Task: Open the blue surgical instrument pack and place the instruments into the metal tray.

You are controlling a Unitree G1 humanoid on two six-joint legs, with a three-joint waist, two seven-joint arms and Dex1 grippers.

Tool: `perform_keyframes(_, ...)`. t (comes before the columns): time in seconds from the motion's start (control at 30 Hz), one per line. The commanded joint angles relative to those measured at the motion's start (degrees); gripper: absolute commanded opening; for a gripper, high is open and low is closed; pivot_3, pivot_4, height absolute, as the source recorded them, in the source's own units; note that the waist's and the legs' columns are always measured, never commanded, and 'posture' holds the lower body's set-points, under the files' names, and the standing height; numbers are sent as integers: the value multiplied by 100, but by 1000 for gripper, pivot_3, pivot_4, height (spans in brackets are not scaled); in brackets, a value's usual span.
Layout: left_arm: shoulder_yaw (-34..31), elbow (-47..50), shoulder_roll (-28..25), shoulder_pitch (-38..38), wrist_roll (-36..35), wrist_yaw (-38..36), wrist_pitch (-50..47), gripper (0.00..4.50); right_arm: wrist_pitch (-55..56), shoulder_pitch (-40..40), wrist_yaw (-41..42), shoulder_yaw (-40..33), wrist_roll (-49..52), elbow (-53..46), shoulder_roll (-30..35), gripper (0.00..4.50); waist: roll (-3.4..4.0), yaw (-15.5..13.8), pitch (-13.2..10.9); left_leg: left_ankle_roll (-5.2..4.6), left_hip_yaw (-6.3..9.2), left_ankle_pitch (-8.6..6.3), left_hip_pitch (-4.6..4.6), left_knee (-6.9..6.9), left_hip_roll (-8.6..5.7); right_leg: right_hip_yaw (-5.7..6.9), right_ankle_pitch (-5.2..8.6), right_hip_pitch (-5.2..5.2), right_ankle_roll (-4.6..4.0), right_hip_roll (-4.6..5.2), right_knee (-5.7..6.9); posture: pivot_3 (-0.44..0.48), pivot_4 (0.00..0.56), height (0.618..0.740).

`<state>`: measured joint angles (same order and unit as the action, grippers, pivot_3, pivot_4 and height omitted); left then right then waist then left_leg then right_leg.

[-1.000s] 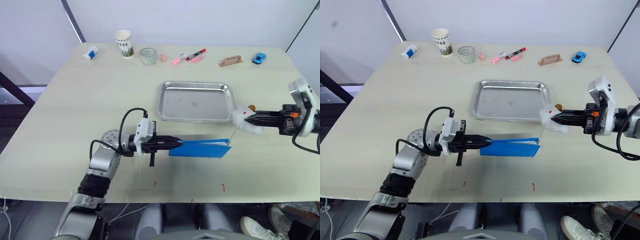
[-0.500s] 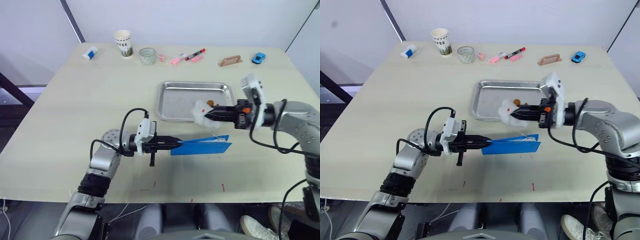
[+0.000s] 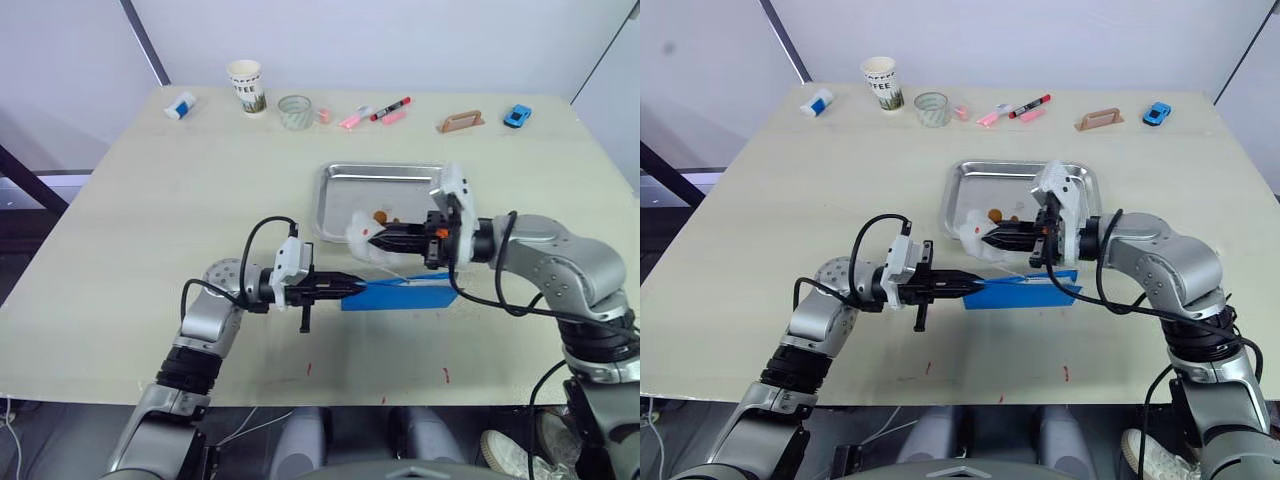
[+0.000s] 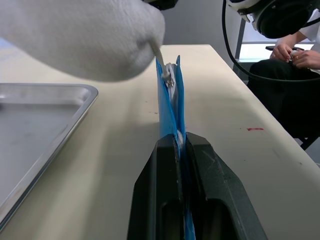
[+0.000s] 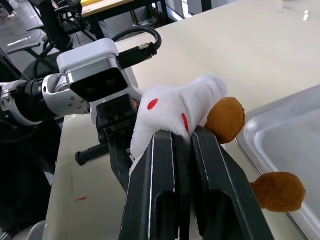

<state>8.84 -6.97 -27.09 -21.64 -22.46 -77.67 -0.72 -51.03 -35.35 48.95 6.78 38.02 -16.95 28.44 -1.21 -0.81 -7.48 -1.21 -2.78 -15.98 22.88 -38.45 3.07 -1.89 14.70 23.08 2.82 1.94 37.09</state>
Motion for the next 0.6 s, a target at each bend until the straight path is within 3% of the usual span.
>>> perform_keyframes(0.03,27,-5,28,14,58,30,68,0,170,-176,-116,-70,-18,-76,-138,82,0,1,0,0,0,0,0,0,0,0,0,0,0,0,0,0,150,740)
perform_keyframes(0.43,58,-104,66,3,95,35,148,0,213,-144,-252,15,-211,-57,-351,82,1,2,0,0,0,0,0,0,0,1,0,0,0,-1,0,0,150,740)
perform_keyframes(0.6,35,-132,58,11,117,67,147,0,189,34,-172,-109,-230,-246,-122,82,0,-5,0,0,0,0,0,0,0,1,0,0,0,0,0,0,150,740)
